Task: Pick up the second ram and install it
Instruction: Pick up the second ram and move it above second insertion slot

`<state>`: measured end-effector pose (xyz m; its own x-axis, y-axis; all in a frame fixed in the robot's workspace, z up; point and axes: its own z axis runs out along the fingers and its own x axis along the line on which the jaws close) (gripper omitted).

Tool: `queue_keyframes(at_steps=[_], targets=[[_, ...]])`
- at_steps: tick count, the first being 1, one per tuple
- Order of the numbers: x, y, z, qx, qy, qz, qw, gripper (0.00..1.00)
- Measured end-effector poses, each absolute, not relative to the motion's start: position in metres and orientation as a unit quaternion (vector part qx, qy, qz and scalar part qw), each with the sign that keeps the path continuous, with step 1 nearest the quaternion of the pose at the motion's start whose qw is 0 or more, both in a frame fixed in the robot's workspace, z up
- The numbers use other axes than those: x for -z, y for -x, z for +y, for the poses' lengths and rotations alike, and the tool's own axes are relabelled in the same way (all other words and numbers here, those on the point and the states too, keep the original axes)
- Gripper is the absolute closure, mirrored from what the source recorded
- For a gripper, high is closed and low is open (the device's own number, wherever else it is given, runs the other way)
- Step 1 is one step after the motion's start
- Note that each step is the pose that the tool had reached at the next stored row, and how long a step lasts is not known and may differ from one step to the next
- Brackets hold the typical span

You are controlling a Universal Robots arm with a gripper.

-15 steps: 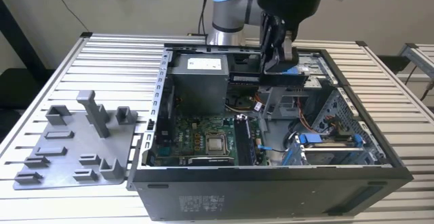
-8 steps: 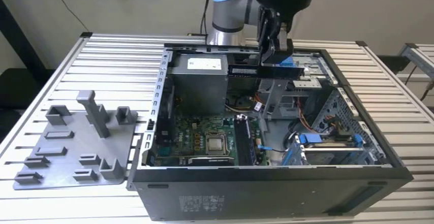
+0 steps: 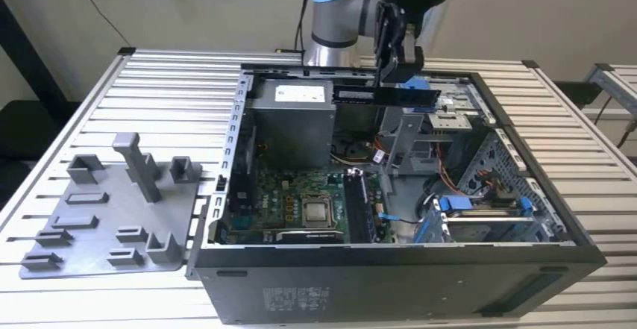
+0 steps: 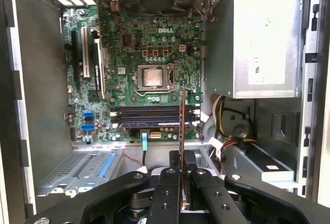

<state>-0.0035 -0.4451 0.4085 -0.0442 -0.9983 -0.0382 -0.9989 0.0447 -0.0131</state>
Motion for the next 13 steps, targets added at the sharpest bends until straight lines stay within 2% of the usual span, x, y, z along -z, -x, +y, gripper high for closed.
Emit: queue_keyframes(at_steps=[13], targets=[[-0.408, 0.003, -0.424, -0.009, 0.691, 0.722, 0.018, 0.86]])
